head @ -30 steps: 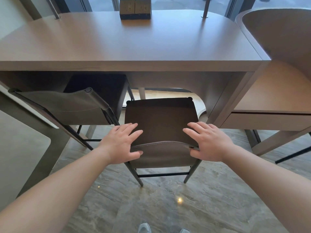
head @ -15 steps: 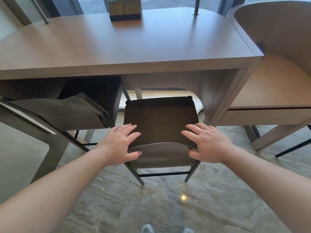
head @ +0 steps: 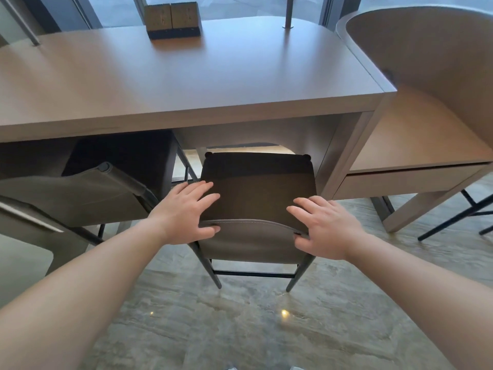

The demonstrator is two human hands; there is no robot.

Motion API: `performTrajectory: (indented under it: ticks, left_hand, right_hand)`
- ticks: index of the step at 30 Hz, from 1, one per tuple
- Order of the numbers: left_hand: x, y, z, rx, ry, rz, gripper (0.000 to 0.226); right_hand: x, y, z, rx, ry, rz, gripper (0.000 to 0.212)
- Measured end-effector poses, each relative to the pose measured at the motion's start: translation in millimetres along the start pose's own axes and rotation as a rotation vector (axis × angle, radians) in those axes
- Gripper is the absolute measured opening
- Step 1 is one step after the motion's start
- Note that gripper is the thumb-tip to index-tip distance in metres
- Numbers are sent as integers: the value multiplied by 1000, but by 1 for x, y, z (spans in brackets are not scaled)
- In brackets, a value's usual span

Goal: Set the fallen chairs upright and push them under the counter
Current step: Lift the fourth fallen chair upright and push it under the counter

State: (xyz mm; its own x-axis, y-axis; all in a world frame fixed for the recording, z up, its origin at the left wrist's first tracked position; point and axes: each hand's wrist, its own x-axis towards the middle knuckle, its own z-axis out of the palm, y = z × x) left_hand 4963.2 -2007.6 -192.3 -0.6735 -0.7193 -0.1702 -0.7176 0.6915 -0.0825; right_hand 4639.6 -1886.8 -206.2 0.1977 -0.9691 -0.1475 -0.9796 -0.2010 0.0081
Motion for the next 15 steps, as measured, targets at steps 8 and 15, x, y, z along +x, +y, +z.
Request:
performTrajectory:
  ticks: [8,15]
  left_hand:
    - [5,-23,-2,94,103,63,84]
    - [10,-42,1,142,233,185,76]
  right_hand:
    - [12,-16,0,11,5,47,67]
    - [19,-29,-8,-30,49,72,66]
